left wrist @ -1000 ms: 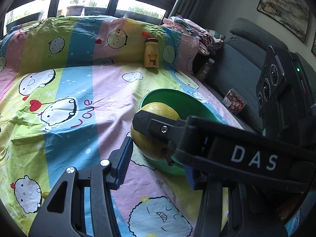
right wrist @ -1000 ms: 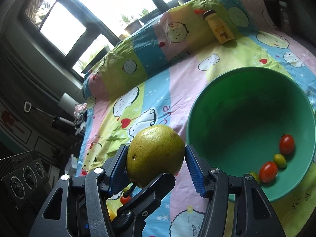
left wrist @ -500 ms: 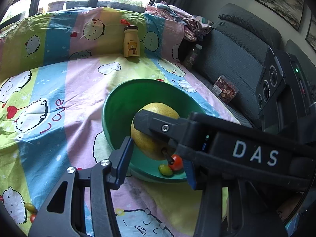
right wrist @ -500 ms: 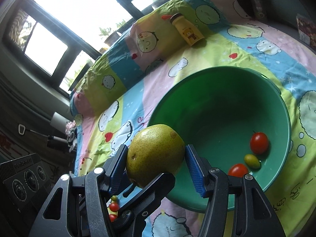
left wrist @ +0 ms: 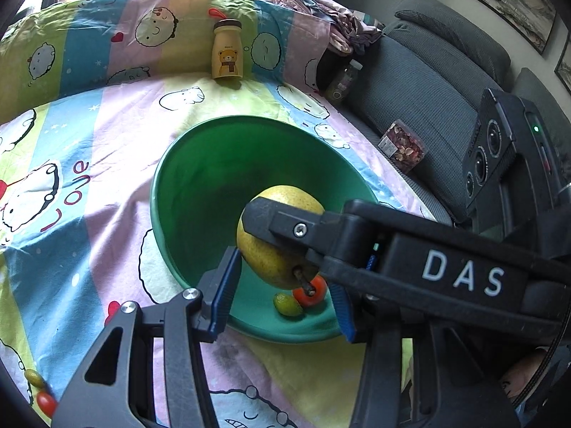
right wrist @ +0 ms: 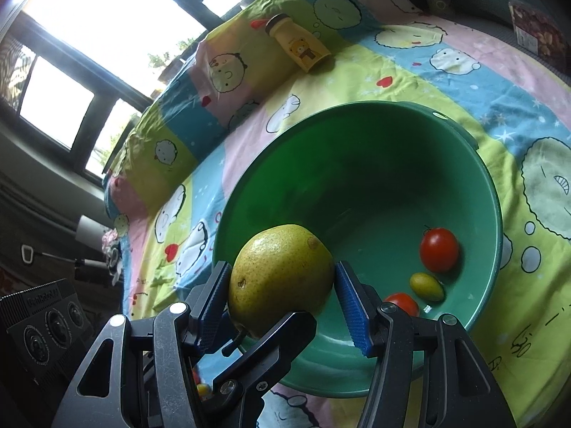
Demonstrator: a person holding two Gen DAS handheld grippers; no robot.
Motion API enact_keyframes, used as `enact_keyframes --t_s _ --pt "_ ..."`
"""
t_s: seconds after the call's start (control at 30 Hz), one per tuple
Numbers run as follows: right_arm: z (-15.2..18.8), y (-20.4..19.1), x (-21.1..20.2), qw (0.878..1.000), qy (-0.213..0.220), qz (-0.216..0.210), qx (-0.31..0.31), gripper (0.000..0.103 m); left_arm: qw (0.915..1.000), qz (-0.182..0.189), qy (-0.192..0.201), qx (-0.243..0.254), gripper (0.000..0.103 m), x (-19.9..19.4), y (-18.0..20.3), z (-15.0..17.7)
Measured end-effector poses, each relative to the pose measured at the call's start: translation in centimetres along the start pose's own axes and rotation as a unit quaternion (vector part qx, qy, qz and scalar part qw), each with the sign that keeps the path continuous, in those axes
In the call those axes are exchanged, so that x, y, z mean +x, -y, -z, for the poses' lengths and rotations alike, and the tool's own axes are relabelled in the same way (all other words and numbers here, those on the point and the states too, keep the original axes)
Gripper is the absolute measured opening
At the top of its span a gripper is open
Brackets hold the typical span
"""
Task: Organize fruits
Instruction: 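Lower the pear into the green basin and open the right tool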
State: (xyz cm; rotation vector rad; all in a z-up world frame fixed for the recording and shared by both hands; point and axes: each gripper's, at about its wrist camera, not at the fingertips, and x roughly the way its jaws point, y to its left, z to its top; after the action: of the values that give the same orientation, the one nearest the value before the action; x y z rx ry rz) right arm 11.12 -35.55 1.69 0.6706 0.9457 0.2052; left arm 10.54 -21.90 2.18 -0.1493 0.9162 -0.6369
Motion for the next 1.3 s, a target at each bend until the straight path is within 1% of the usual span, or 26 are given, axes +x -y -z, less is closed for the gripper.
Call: enact_keyframes --t_s 0.13,0.5,0.57,0.67,1.13,1.3 --pt "0.0 0.0 0.1 1.000 0.000 0.001 0.001 0.060 1.0000 0.000 0.003 -0.002 0.047 0.0 -0.1 0.1" --pt "-0.2 0.3 0.5 1.000 -0.003 0.003 0.007 0.060 1.0000 0.001 -0.003 -0.007 0.047 0.4 -0.5 0.0" --pt "-0.2 0.3 0.5 1.000 -0.004 0.004 0.007 0.060 0.9999 -0.004 -0.007 -0.008 0.047 0.6 -0.5 0.0" --pt "-0.2 0.2 0.9 1.000 -0.006 0.009 0.008 0.060 0.9996 -0.025 -0.012 -0.008 0.047 0.9 -0.3 -0.1" --pt "-0.3 0.2 1.2 1.000 -0.009 0.011 0.009 0.060 0.9993 -0.029 -0.023 -0.010 0.047 1.0 -0.5 -0.2" --pt "-0.2 0.1 1.0 1.000 -0.006 0.010 0.007 0.060 0.9990 -0.038 -0.023 -0.005 0.048 0.7 -0.3 -0.2"
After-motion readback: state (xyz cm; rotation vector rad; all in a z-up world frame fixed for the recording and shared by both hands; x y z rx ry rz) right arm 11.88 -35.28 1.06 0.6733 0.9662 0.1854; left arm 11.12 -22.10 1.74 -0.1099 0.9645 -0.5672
